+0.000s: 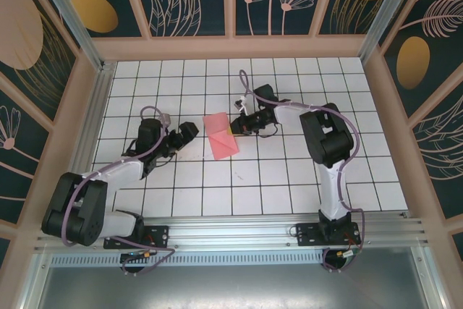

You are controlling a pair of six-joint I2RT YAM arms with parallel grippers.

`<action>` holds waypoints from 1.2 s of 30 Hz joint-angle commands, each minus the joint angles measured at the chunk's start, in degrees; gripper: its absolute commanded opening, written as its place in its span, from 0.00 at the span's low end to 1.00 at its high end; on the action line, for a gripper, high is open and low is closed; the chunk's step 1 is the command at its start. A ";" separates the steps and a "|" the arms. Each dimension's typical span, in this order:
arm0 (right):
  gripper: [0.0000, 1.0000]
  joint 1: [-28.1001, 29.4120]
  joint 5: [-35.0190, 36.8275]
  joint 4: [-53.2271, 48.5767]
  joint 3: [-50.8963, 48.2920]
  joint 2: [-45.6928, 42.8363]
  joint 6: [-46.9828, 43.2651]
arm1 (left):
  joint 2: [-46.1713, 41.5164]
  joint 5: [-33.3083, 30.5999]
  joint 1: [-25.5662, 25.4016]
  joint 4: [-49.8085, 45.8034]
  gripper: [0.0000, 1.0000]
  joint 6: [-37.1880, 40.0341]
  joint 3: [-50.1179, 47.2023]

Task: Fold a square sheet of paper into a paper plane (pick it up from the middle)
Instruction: Turn over the paper at the center of the table.

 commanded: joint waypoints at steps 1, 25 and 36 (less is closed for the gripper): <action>0.00 -1.30 -7.68 12.42 -3.20 -4.22 13.46 | 2.43 4.17 -2.74 12.81 0.99 -5.20 -1.94; 0.01 -2.23 -9.99 29.38 -13.34 -6.23 33.60 | 26.45 5.97 -9.50 45.47 0.62 -10.49 0.96; 0.01 -2.20 -10.33 30.59 -14.59 -5.33 35.39 | 32.83 7.13 -9.86 52.11 0.70 -8.89 2.69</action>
